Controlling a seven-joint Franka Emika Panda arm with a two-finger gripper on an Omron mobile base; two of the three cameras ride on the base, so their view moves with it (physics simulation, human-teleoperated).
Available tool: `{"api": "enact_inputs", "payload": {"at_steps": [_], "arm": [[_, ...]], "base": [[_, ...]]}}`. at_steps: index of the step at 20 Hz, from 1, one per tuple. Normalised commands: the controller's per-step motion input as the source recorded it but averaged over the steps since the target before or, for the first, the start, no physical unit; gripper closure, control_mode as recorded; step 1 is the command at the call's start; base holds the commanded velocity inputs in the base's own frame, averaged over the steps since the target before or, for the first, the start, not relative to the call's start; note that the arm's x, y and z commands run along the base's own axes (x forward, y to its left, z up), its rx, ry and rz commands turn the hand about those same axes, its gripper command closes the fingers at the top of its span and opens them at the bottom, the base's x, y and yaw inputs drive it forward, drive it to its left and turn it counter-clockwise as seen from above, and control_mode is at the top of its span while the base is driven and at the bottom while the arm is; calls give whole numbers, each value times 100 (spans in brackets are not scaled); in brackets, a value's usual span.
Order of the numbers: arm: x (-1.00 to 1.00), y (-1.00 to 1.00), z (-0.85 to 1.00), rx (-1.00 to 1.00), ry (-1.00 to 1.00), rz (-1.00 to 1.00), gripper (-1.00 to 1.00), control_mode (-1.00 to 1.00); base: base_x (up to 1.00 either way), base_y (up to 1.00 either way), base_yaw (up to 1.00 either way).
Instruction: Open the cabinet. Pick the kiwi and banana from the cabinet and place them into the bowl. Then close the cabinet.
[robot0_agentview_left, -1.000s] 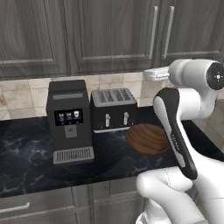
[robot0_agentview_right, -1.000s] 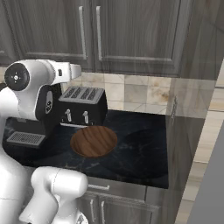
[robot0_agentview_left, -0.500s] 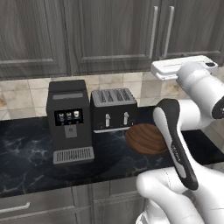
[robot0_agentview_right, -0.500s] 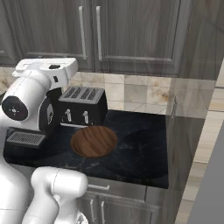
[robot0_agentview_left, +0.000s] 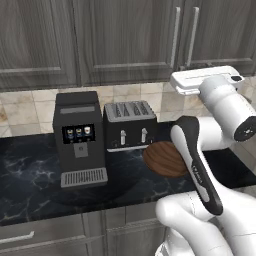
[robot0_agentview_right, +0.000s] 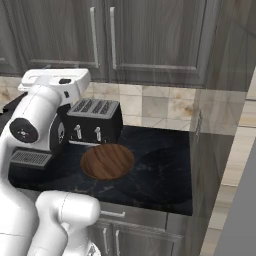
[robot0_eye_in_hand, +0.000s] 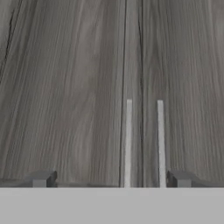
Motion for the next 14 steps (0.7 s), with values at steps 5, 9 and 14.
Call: {"api": "enact_inputs", "payload": {"at_steps": [5, 9, 14], "arm": [[43, -1, 0, 0, 0, 0, -100, -100], [62, -12, 0, 0, 0, 0, -100, -100], [65, -23, 0, 1, 0, 0, -100, -100]], "base": [[0, 0, 0], [0, 0, 0], [0, 0, 0]]}}
